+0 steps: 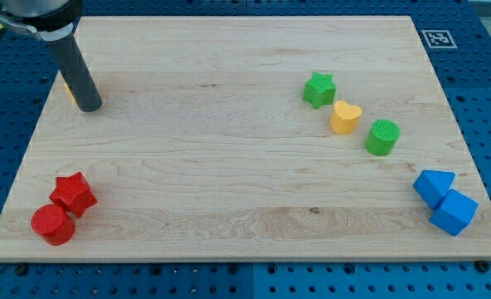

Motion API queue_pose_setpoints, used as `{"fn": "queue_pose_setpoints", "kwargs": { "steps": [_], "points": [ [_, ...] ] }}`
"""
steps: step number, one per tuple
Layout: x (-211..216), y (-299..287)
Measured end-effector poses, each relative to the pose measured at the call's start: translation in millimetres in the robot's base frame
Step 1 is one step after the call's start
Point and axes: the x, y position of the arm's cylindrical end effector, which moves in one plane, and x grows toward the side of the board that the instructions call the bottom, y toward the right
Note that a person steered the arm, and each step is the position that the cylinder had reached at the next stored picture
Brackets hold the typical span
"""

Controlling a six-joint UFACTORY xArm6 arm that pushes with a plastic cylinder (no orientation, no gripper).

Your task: Nudge the green circle left a bit

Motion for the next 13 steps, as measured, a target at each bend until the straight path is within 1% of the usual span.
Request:
{"fn": "queue_pose_setpoints", "kwargs": {
  "steps": [1,2,4,5,6,8,9,10,11,12,13],
  "points": [
    [19,35],
    [33,98],
    [45,229],
    [45,261],
    [16,261],
    [-82,271],
    [-91,337],
    [-77,428],
    [-31,492],
    [29,501],
    [71,501]
  ]
}}
